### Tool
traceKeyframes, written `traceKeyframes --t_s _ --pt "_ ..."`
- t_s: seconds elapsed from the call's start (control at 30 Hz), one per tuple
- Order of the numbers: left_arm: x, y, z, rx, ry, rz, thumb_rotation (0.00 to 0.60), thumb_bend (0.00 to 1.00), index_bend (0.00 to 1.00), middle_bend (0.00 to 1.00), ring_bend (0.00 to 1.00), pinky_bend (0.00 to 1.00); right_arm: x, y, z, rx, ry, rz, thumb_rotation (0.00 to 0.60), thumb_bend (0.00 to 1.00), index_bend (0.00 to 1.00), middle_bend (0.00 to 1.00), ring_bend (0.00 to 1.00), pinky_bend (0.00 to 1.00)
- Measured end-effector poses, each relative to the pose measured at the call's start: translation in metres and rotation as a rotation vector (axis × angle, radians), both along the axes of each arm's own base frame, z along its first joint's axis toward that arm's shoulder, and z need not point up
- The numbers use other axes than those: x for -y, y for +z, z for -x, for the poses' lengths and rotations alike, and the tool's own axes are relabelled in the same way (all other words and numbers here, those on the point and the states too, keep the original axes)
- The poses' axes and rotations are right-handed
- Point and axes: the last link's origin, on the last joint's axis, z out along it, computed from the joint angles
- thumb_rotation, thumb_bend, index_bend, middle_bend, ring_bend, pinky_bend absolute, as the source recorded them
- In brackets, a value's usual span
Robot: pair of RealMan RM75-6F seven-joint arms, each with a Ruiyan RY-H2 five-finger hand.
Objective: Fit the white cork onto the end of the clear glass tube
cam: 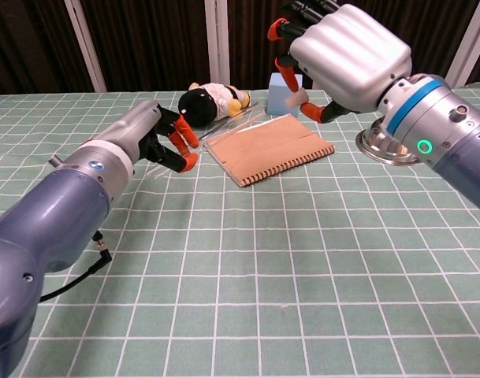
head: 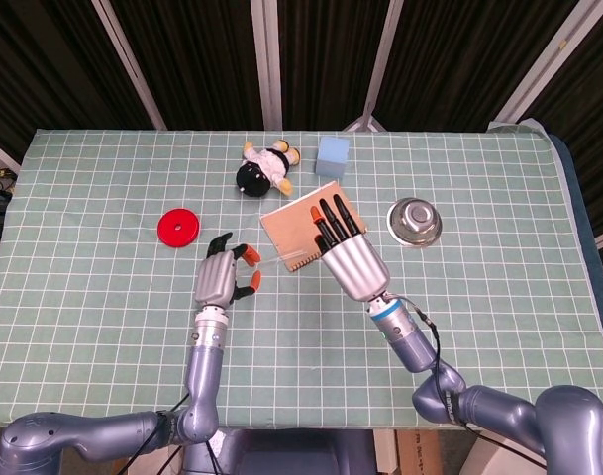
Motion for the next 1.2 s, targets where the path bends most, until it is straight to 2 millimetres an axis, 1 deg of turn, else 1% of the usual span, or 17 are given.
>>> traceKeyframes --t_s 0.53,0.73,1.2 --pt "0.0 0.0 0.0 -0.009 0.003 0.006 0.6 0.73 0.5 0.48 0.08 0.0 0.002 -0.01 -0.012 -0.001 0.005 0.003 0.6 0.39 0.59 0.19 0.0 0.0" --pt "0.001 0.0 -0.001 -0.005 0.0 0.008 0.6 0.73 0.5 0.48 0.08 0.0 0.004 -0.01 -0.015 0.002 0.008 0.01 0.6 0.39 0.59 0.19 0.0 0.0" --pt "0.003 0.002 -0.002 0.0 -0.004 0.001 0.6 0.73 0.5 0.48 0.08 0.0 0.004 -0.008 -0.012 -0.002 -0.01 0.018 0.6 0.39 0.59 0.19 0.0 0.0"
